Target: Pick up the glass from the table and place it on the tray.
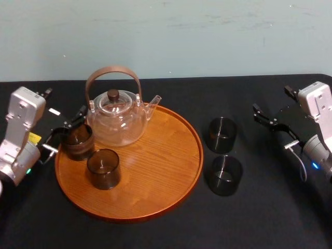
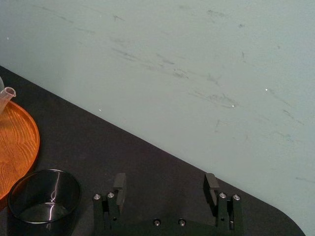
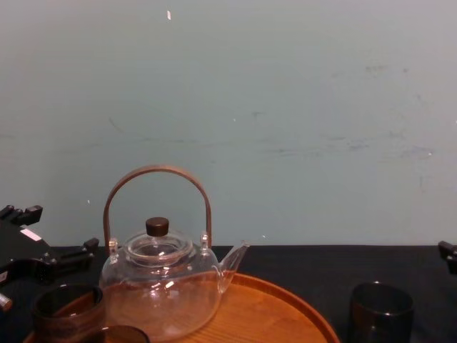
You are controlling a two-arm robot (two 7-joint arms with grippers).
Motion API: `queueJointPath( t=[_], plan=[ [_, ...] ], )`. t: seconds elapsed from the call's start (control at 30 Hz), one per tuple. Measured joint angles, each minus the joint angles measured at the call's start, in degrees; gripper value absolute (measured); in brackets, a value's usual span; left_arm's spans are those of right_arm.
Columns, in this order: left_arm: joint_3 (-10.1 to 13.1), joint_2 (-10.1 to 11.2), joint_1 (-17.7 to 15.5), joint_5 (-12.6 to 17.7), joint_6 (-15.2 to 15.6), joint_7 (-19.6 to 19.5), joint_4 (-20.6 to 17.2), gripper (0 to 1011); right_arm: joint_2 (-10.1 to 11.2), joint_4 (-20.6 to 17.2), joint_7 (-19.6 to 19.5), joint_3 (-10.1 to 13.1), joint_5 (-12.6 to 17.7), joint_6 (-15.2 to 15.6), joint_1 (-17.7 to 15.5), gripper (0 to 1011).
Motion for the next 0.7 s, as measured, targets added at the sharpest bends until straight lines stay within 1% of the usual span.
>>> queueJointPath(
  t=[0.7],
  plan=[
    [0.00, 0.00, 0.00, 0.00, 0.00, 0.00, 0.00, 1001, 0.00, 0.00, 0.00, 0.00, 0.00, 0.00, 0.00, 1002]
  ],
)
